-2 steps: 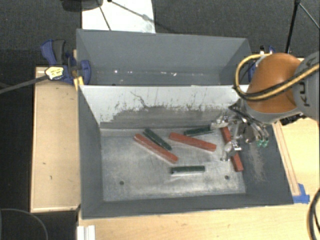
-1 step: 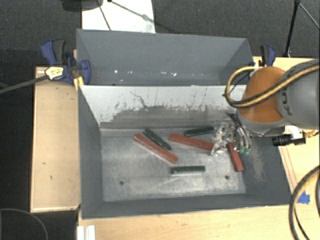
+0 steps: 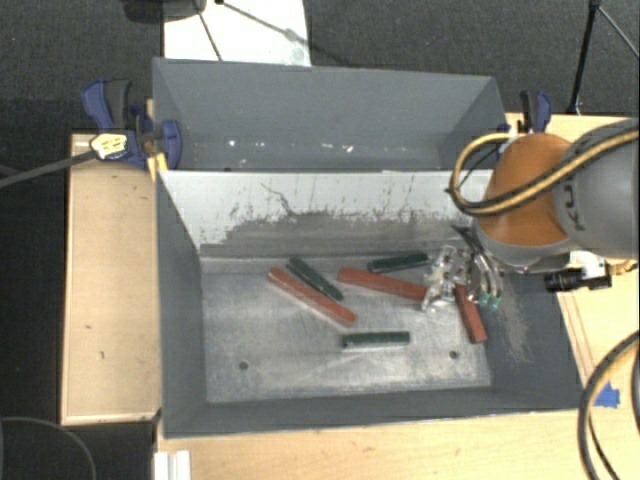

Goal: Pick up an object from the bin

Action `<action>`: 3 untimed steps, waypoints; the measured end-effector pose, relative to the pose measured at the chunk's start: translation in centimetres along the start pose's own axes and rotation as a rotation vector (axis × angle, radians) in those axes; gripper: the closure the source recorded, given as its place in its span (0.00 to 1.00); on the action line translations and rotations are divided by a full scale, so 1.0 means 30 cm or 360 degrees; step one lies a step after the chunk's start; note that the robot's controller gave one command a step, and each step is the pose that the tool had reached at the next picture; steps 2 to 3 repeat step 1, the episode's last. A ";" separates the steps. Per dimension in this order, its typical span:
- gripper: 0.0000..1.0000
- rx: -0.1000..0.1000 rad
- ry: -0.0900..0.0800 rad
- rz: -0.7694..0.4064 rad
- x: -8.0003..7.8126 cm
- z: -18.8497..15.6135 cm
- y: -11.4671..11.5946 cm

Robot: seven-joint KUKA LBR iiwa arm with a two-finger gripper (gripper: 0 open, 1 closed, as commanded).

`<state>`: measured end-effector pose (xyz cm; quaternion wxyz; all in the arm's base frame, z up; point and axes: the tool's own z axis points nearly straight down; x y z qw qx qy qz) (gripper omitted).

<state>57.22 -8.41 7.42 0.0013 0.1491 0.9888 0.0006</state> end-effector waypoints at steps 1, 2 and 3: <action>1.00 0.0001 -0.0003 0.0007 0.021 -0.487 0.049; 1.00 0.0001 -0.0003 0.0007 0.021 -0.487 0.049; 1.00 0.0001 -0.0003 0.0007 0.021 -0.487 0.049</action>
Offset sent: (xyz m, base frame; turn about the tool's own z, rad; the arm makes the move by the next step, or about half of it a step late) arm 0.0000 0.0000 0.0000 0.0000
